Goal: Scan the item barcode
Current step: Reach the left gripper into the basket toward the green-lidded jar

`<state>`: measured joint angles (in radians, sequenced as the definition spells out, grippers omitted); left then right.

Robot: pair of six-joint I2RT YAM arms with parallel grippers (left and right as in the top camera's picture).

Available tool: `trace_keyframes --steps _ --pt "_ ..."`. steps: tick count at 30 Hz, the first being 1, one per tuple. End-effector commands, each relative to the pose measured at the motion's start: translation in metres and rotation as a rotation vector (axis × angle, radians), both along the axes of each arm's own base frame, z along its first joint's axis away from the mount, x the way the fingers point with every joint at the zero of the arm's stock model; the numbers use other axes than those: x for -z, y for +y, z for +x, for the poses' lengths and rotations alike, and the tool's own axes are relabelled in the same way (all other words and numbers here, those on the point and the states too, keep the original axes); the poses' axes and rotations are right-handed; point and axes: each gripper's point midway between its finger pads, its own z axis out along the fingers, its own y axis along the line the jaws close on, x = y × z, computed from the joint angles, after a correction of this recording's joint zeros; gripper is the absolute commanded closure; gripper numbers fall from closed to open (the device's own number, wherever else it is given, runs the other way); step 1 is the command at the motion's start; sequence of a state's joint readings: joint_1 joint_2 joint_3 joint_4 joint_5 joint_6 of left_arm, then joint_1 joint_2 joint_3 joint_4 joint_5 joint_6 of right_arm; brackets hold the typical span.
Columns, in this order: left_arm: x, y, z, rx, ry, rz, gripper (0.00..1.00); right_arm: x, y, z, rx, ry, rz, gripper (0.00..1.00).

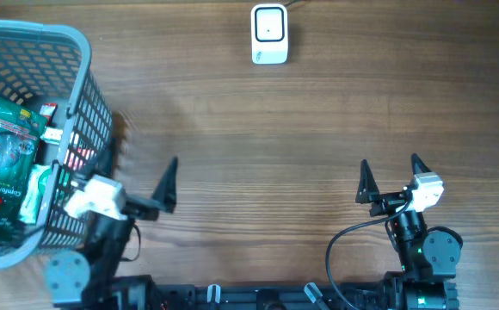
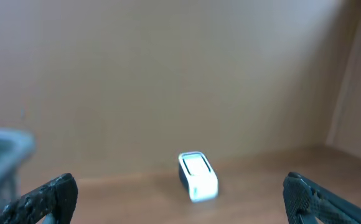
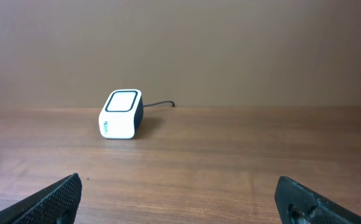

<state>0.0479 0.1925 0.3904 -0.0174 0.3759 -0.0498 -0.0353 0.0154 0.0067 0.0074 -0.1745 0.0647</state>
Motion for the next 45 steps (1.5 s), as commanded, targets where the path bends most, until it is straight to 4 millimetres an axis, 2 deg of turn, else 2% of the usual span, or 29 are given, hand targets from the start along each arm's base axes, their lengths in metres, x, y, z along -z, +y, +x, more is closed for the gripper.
trace_keyframes --steps 1,3,5,6,7,9,10,12,13,14,15,16,17,18,19,20,22,23,25,27,31,35,37,39,45 --pt "-0.066 0.038 0.029 -0.207 0.122 -0.131 0.00 -0.002 -0.004 0.000 0.023 -0.008 0.014 0.00" --pt "-0.093 0.037 0.043 -0.205 0.225 -0.116 0.00 -0.002 -0.004 0.000 0.023 -0.008 0.014 0.00" --pt "-0.114 0.023 0.052 -0.123 0.339 -0.108 0.00 -0.002 -0.004 0.000 0.023 -0.008 0.014 0.00" --pt "-0.107 0.014 0.051 -0.076 0.437 -0.107 0.00 -0.002 -0.004 0.000 0.023 -0.008 0.014 0.00" --pt "-0.096 0.016 0.052 -0.087 0.519 -0.097 0.00 -0.002 -0.004 0.000 0.023 -0.008 0.014 0.00" --pt "-0.087 0.015 0.064 -0.082 0.571 -0.098 0.00 -0.002 -0.004 0.000 0.023 -0.008 0.014 0.00" --pt "-0.092 0.017 0.070 -0.088 0.547 -0.104 0.00 -0.002 -0.004 0.000 0.023 -0.009 0.013 0.00" --pt "-0.119 0.043 0.079 -0.228 0.481 -0.212 0.00 -0.002 -0.004 0.000 0.023 -0.008 0.014 0.00" --pt "-0.132 0.063 0.080 -0.330 0.452 -0.266 0.00 -0.002 -0.004 0.000 0.023 -0.008 0.014 0.00" --pt "-0.147 0.092 0.079 -0.472 0.420 -0.324 0.00 -0.002 -0.004 0.000 0.023 -0.008 0.013 0.00" --pt "-0.157 0.132 0.073 -0.669 0.406 -0.390 0.00 -0.002 -0.004 0.000 0.023 -0.008 0.014 0.00" --pt "-0.156 0.160 0.068 -0.802 0.428 -0.433 0.00 -0.002 -0.004 0.000 0.023 -0.008 0.014 0.00" --pt "-0.147 0.182 0.062 -0.904 0.472 -0.478 0.00 -0.002 -0.004 0.000 0.023 -0.008 0.014 0.00" --pt "-0.126 0.208 0.056 -1.011 0.558 -0.550 0.00 -0.002 -0.004 0.000 0.023 -0.008 0.013 0.00" --pt "-0.100 0.229 0.049 -1.109 0.642 -0.631 0.00 -0.002 -0.004 0.000 0.023 -0.008 0.014 0.00" --pt "-0.065 0.250 0.038 -1.223 0.754 -0.728 0.00 -0.002 -0.004 0.000 0.023 -0.008 0.013 0.00" --pt "-0.010 0.270 0.024 -1.344 0.967 -0.826 0.00 -0.002 -0.004 0.000 0.023 -0.008 0.014 0.00" --pt "0.006 0.272 0.023 -1.349 1.043 -0.848 0.00 -0.002 -0.004 0.000 0.023 -0.008 0.013 0.00" --pt "0.051 0.273 0.022 -1.360 1.253 -0.894 0.00 -0.002 -0.004 0.000 0.023 -0.008 0.014 0.00" --pt "0.081 0.267 0.020 -1.369 1.387 -0.922 0.00 -0.002 -0.004 0.000 0.023 -0.008 0.013 0.00" --pt "0.119 0.260 0.012 -1.389 1.490 -0.930 0.00 -0.002 -0.004 0.000 0.023 -0.008 0.014 0.00" --pt "0.176 0.246 0.011 -1.340 1.579 -0.970 0.00 -0.002 -0.004 0.000 0.023 -0.008 0.013 0.00" --pt "0.203 0.235 0.018 -1.238 1.607 -0.981 0.00 -0.002 -0.004 0.000 0.023 -0.008 0.014 0.00" --pt "0.220 0.230 0.023 -1.174 1.608 -0.983 0.00 -0.002 -0.004 0.000 0.023 -0.008 0.014 0.00" --pt "0.242 0.233 0.014 -1.221 1.617 -0.950 0.00 -0.002 -0.004 0.000 0.023 -0.008 0.013 0.01"
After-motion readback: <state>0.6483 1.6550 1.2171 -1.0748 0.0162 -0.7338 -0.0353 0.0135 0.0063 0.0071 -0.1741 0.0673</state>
